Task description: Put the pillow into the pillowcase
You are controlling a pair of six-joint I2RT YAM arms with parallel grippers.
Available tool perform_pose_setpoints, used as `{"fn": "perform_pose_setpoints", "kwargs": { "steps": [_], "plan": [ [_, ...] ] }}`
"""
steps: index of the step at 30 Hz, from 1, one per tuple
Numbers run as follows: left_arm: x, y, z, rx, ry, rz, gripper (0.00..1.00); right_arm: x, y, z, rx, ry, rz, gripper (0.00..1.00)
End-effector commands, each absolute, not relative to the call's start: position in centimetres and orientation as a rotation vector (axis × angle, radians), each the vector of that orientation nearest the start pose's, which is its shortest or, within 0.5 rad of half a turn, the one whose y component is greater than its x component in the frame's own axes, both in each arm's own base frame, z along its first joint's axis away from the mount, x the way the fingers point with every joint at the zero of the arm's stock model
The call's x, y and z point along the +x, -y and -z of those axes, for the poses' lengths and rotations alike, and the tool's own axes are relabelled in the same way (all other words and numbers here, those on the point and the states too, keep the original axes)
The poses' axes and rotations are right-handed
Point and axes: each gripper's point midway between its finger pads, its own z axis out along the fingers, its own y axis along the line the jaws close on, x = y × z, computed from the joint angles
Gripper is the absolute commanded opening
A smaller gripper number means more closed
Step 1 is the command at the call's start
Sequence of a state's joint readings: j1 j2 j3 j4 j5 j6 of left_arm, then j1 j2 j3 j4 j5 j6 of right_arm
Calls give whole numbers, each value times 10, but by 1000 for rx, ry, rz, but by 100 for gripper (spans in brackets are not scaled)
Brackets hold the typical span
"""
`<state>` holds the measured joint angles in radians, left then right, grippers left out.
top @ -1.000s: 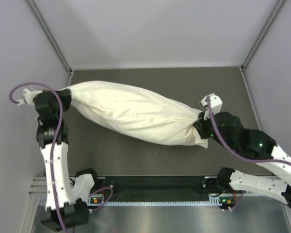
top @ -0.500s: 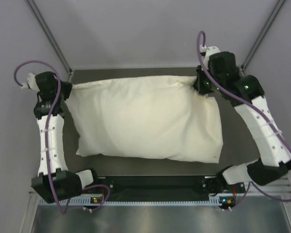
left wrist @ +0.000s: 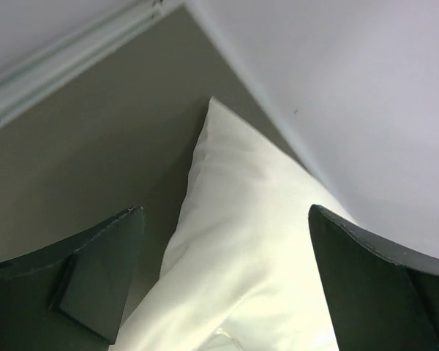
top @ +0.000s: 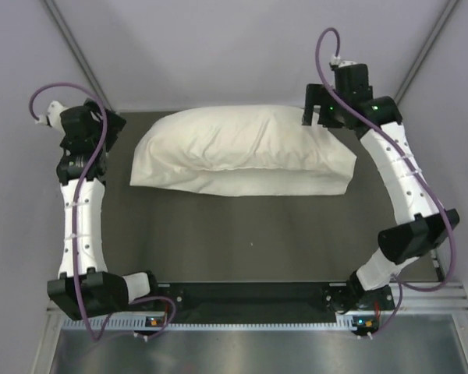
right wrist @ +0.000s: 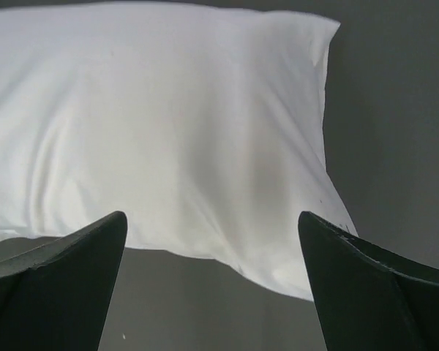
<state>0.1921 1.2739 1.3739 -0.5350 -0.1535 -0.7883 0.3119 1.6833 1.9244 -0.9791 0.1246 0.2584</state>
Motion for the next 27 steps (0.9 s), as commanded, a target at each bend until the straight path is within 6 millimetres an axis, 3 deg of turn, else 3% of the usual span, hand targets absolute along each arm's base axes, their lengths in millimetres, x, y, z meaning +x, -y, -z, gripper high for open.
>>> {"fn": "perform_pose_setpoints", "kwargs": {
  "steps": [1, 4, 5, 7, 10, 12, 16, 19, 21, 22, 24, 27],
  "plan": [
    [358, -84, -395, -900, -1539, 151, 99, 393, -106, -391, 94, -1997, -201, 100],
    [346, -64, -402, -748, -1566, 206, 99, 368, -106, -407, 64, -1922, -266, 100],
    [344, -47, -404, -665, -1588, 278, 99, 351, -104, -409, 49, -1896, -295, 100],
    [328, -34, -399, -608, -1603, 316, 99, 338, -104, -422, 47, -1810, -339, 100],
    [305, -12, -389, -503, -1623, 385, 99, 295, -94, -426, 39, -1690, -392, 100],
    [287, -3, -376, -452, -1651, 394, 99, 279, -90, -427, 36, -1632, -410, 100],
    [261, -3, -356, -439, -1676, 339, 99, 250, -70, -412, 83, -1573, -373, 100],
    [244, -7, -346, -435, -1666, 285, 99, 230, -52, -386, 160, -1549, -350, 100],
    [233, -9, -343, -421, -1642, 253, 99, 224, -43, -382, 211, -1505, -344, 100],
    [230, -9, -341, -409, -1635, 248, 99, 224, -38, -369, 237, -1507, -321, 100],
    [222, -7, -337, -385, -1618, 239, 99, 211, -33, -374, 245, -1445, -336, 100],
    [214, -4, -328, -362, -1623, 234, 99, 204, -36, -366, 219, -1433, -363, 100]
  ]
}}
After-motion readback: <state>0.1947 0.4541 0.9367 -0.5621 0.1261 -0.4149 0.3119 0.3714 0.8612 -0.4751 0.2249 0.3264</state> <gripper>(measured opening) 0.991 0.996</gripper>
